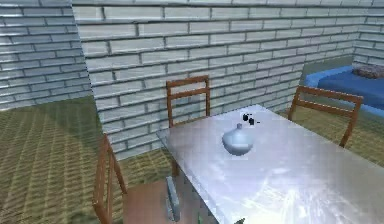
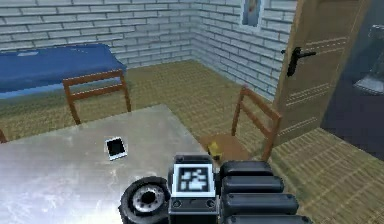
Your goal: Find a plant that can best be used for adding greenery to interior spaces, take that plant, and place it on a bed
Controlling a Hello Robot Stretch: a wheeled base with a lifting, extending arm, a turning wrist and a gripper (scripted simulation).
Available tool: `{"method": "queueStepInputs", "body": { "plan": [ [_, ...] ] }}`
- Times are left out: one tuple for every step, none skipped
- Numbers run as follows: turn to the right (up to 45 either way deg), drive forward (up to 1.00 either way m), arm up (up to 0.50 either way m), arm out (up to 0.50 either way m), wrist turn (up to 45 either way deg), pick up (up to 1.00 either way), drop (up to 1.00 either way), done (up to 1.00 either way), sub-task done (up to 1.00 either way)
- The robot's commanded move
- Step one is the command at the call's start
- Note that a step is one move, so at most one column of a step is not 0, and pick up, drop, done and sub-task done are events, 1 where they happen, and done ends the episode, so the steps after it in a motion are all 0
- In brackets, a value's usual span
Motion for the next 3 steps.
{"method": "queueStepInputs", "body": {
  "plan": [
    [-45.0, 0.00, 0.00, 0.00, 0.0, 0.00, 0.00, 0.00, 0.00],
    [-45.0, 0.00, 0.00, 0.00, 0.0, 0.00, 0.00, 0.00, 0.00],
    [-36.0, 0.00, 0.00, 0.00, 0.0, 0.00, 0.00, 0.00, 0.00]
  ]
}}
